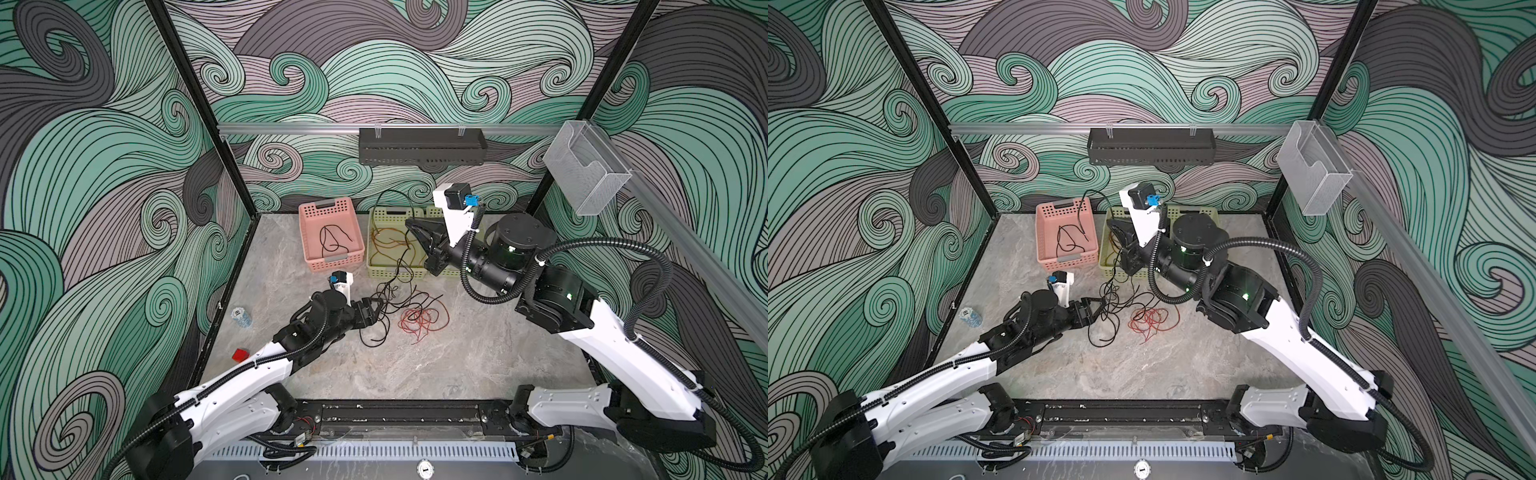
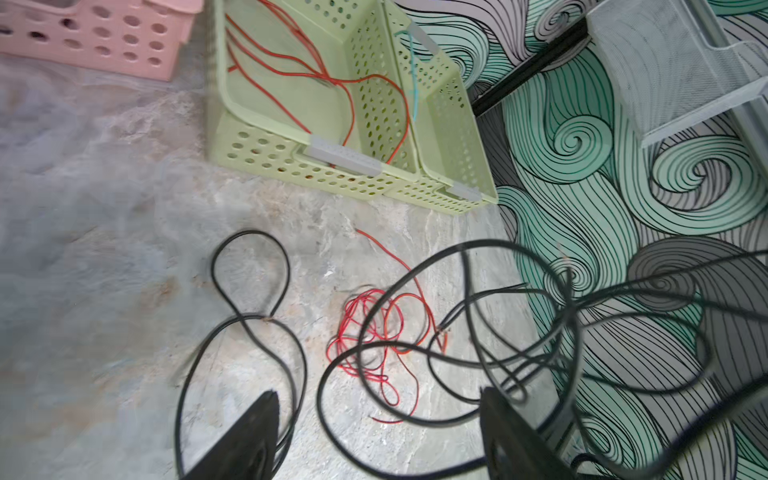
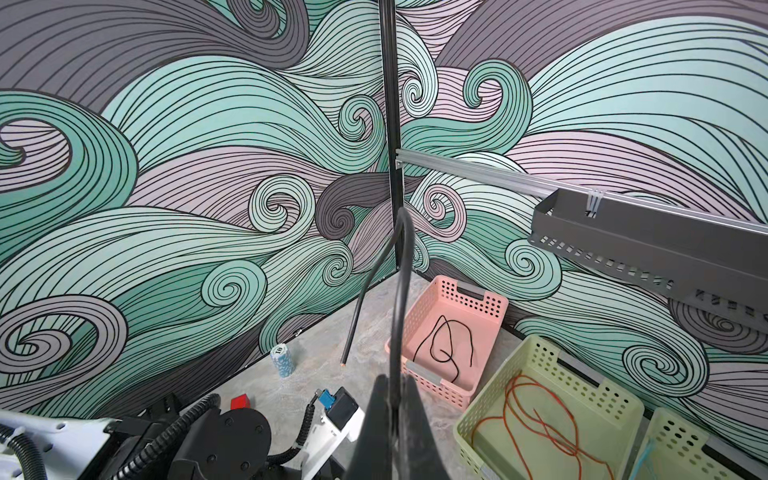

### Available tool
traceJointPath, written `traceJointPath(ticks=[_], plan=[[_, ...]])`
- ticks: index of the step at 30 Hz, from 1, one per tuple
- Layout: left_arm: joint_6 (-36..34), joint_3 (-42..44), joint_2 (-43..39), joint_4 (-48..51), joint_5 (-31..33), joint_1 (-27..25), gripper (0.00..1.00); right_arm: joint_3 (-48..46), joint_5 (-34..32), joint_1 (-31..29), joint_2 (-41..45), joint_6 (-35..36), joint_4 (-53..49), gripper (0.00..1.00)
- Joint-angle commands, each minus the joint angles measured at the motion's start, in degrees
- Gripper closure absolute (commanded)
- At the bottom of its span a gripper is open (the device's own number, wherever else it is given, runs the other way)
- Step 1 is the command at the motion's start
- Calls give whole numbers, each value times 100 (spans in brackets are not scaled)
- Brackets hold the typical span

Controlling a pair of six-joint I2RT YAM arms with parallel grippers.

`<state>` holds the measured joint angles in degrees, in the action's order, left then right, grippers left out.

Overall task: Untangle the cables
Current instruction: 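Lift the black cable high with the right gripper out of the tangle, then lower the black cable with the right gripper while the left gripper grasps it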

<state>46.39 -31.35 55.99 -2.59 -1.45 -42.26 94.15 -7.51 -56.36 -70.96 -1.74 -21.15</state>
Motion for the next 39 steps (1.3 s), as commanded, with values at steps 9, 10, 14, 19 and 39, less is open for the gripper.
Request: traceJointPath(ticks=[9,10,14,19,39], plan=[[-443,-412,557,-1006,-268,-545,76,-174,-43,-33,171,-58,155,100],[-452,-398,582,-974,-246,-545,84,-214,-114,-29,192,-10,140,100],[-456,-316,601,-413,125,-545,90,-642,-541,-18,476,59,136,100],[-257,-158,641,881,1245,-537,25,-1630,-1484,60,1236,35,173,100],[-222,-1957,3987,1533,744,236,45,-5976,-1731,569,2830,-2365,-285,59]])
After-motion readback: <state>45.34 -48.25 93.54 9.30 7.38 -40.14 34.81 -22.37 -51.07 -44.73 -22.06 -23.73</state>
